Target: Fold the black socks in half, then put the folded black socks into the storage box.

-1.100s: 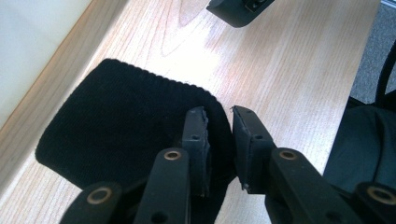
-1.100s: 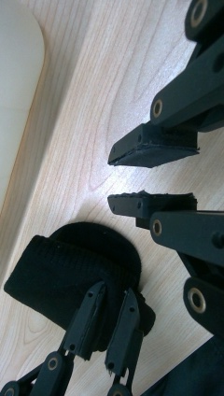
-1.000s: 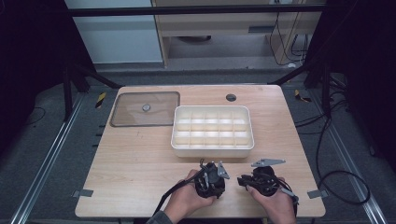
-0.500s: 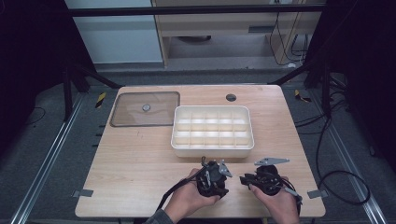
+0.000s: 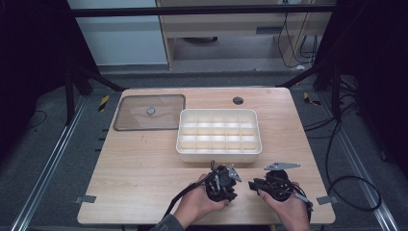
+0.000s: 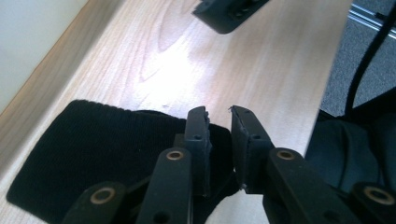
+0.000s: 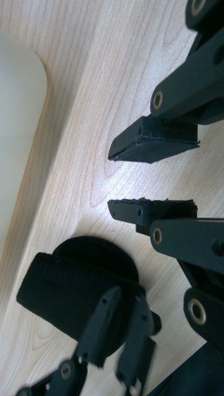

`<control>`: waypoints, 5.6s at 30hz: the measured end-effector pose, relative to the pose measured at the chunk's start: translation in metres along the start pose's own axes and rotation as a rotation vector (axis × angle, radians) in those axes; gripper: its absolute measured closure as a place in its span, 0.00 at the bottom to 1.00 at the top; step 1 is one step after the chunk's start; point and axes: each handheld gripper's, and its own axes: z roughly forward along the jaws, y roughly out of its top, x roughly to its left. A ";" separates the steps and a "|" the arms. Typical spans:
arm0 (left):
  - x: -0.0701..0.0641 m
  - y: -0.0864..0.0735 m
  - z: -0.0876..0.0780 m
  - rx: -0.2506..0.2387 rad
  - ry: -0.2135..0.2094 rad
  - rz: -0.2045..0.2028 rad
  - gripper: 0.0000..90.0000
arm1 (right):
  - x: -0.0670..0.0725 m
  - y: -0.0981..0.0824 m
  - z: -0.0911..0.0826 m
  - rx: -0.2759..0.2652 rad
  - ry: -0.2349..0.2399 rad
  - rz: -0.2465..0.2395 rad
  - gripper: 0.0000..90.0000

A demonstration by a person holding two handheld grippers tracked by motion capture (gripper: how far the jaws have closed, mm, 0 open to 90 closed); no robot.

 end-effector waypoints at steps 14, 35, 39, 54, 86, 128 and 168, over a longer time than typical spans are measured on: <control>0.007 -0.006 0.023 0.018 -0.011 -0.027 0.91 | 0.001 0.000 0.001 0.002 0.002 0.003 0.75; 0.011 -0.009 -0.011 -0.090 0.006 -0.051 0.77 | 0.001 0.001 0.001 -0.008 -0.021 0.013 0.64; 0.013 -0.008 -0.015 -0.104 0.009 -0.057 0.75 | 0.001 0.003 0.002 -0.006 -0.024 0.009 0.63; 0.019 -0.011 -0.033 -0.155 0.068 -0.070 0.68 | 0.006 0.006 0.000 -0.014 -0.028 0.005 0.57; 0.111 -0.174 -0.092 -0.230 0.321 -0.352 0.10 | 0.074 0.065 0.052 0.073 -0.019 0.009 0.41; 0.128 -0.197 -0.084 -0.181 0.378 -0.418 0.12 | 0.076 0.053 0.085 0.139 0.022 0.041 0.40; 0.129 -0.198 -0.081 -0.168 0.353 -0.422 0.13 | 0.077 0.050 0.091 0.164 0.115 0.061 0.73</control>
